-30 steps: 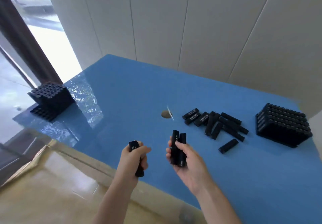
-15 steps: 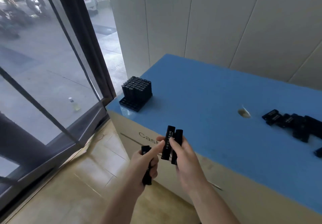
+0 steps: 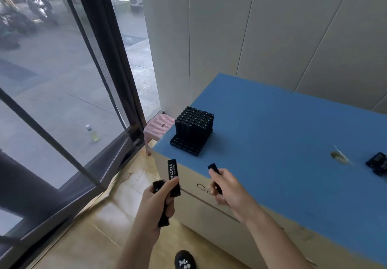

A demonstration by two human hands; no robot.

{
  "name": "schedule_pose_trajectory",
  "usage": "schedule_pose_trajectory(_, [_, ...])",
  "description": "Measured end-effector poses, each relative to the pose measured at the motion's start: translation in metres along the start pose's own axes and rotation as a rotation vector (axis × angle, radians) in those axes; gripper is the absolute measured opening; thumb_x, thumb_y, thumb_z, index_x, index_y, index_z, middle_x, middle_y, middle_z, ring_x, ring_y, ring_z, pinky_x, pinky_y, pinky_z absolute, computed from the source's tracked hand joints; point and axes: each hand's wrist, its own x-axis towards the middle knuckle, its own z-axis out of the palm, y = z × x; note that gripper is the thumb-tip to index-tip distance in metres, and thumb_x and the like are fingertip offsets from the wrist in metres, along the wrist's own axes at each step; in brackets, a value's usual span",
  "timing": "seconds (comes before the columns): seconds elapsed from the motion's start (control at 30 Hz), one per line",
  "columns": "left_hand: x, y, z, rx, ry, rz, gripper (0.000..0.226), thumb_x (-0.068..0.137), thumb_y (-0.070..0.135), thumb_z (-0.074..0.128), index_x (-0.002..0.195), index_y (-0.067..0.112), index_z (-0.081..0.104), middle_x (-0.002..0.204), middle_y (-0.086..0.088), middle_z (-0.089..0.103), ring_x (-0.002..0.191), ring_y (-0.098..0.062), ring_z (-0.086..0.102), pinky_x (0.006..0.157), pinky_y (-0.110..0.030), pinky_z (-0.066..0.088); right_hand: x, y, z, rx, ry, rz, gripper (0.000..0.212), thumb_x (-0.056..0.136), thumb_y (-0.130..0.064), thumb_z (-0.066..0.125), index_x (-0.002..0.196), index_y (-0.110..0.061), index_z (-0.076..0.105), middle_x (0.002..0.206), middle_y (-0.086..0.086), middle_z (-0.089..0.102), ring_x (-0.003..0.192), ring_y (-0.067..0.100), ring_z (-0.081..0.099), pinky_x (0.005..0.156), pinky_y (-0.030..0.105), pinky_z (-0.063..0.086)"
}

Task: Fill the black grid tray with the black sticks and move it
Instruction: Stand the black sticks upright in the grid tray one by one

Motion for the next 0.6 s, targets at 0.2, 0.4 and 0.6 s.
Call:
schedule_pose_trajectory(0.2, [0.062,0.032,-0.024,0.066,0.0,0.001,0.027,0.085,0.021,0.063,0.07,0.006,0.046,0.05,-0.001,0.035,0.037,-0.013,0.03,0.035,-0.019,0.027,0.067,-0.008,0.0,-0.177,0.2,-0.106,0.005,0.092,-0.021,0.05,0.095,-0.017,0.049,0.078,-0.004,0.054,0.051,0.006,0.044,0.06,0.023,0.044])
schedule_pose_trajectory(0.4, [0.112,0.06,-0.041,0.12,-0.023,0.026,0.03,0.082,0.024,0.066,0.068,0.009,0.045,0.051,-0.003,0.033,0.039,-0.014,0.03,0.039,-0.021,0.027,0.109,-0.018,0.005,-0.44,0.49,-0.443,0.014,0.085,-0.018,0.065,0.097,-0.025,0.061,0.09,-0.012,0.06,0.081,-0.001,0.056,0.067,0.008,0.043])
schedule_pose_trajectory(0.6, [0.148,0.07,-0.045,0.164,-0.123,-0.008,0.034,0.083,0.021,0.066,0.064,0.01,0.041,0.049,0.0,0.033,0.037,-0.012,0.029,0.033,-0.017,0.025,0.124,-0.016,0.012,-0.676,0.617,-0.573,0.008,0.091,-0.015,0.055,0.098,-0.018,0.054,0.075,-0.008,0.056,0.066,0.013,0.049,0.061,0.013,0.039])
